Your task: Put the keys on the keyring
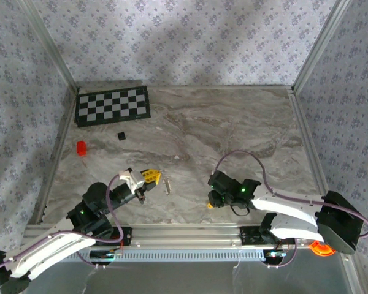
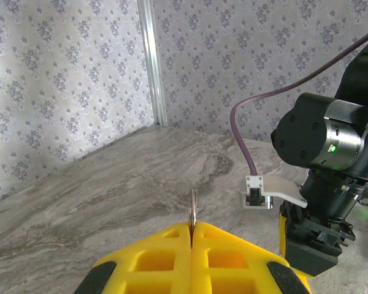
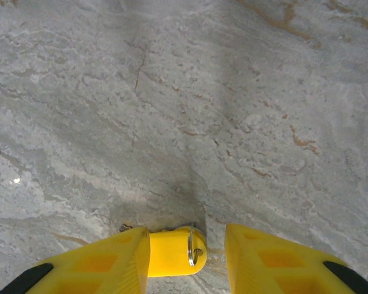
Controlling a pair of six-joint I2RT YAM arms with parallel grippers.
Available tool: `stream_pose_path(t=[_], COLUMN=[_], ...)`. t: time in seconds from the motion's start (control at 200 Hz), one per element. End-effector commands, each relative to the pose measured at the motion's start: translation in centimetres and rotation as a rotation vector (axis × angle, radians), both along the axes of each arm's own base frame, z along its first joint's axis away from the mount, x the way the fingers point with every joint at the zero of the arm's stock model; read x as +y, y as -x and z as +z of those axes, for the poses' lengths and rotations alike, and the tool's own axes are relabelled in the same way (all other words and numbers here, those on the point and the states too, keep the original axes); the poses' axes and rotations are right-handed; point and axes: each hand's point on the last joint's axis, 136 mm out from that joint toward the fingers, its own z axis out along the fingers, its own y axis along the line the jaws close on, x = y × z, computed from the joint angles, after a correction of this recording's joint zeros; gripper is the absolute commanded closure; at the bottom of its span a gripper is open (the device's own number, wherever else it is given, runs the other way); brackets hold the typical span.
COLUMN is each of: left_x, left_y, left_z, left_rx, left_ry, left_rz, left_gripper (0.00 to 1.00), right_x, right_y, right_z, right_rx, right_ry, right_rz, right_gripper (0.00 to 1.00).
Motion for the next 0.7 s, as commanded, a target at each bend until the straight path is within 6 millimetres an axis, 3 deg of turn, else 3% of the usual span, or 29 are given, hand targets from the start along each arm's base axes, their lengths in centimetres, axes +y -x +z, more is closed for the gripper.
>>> stream_pose_path(t=[0.0, 0.695], left_x=[0.23, 0.26], left_y=[0.22, 0.25], left_z=[1.65, 1.75], left_rx=[-0.03, -0.031], left_ry=[0.051, 0.055], left_rz=[-0.007, -0.008], left_gripper=[1.0, 1.0], right_x=[-0.94, -1.37], right_y=[0.41, 0.9], right_z=[-0.44, -1.02], right_rx=[0.006, 0.019], right_ry=[0.045, 0.084], right_rz=[-0.008, 0.006], right_gripper=[0.63, 0.76])
